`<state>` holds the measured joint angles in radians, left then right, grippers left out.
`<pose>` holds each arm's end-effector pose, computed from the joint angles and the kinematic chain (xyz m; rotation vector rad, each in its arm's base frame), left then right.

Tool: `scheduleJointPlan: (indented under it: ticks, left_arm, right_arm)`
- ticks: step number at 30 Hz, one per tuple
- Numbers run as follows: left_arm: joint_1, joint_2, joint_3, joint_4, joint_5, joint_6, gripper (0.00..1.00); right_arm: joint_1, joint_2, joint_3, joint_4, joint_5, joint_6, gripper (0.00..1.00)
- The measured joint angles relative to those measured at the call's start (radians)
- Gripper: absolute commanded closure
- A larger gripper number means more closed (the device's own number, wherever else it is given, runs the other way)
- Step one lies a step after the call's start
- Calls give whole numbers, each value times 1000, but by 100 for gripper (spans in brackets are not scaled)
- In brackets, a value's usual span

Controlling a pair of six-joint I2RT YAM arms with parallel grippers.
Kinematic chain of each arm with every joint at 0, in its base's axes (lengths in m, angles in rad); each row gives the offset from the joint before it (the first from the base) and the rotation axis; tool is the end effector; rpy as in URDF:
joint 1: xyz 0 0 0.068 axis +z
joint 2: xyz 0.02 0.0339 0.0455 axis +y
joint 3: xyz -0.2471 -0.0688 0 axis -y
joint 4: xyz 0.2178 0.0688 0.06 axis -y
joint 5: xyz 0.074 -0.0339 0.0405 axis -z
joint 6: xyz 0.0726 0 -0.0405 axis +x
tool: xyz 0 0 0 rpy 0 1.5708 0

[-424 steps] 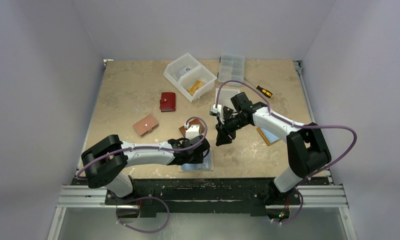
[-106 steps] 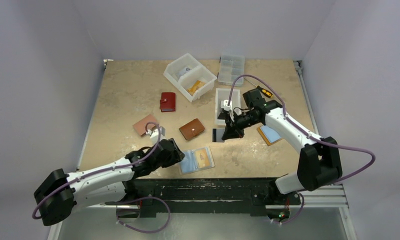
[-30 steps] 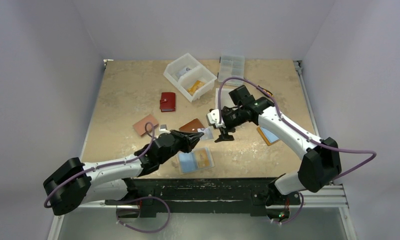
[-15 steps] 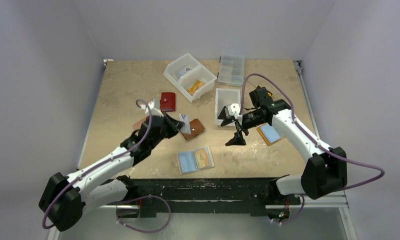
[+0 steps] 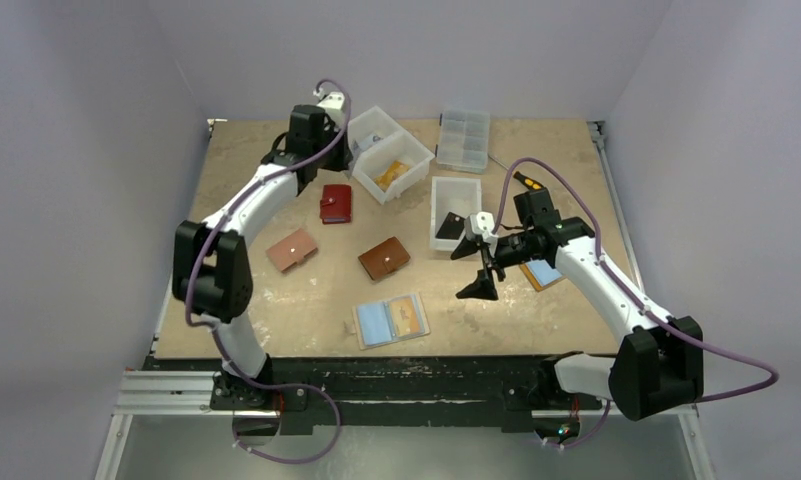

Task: Take the credit cards out of the card holder
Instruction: Place the credit card in the storage box.

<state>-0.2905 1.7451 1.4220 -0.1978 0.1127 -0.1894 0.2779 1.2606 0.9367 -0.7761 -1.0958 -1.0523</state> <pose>0.3955 -0.1267 0.2719 0.1757 2.1068 -0.4066 0.1927 0.1221 0.2408 -1.5554 1.4795 1.0078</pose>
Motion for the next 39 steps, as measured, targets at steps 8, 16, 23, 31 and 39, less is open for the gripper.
scheduleJointPlan:
  ticks: [8,16,23,31,39]
  left_arm:
    - [26,280,325,-31,-1,184,100]
    - [38,423,386,145,24,247,100]
    - [43,582,530,182,59,258,100]
    - [66,700,621,179,157,232,89]
    - [67,729,696,110,17,190,52]
  right_arm:
    - [-5,-13,-42,29,-1,6,7]
    - [-12,-12,-45,36,-5,5,7]
    - [-22,-10,-45,35,-23,3,7]
    - [-37,-3,-45,29,-26,-3,7]
    - [-50,-3,-45,24,-27,-6,7]
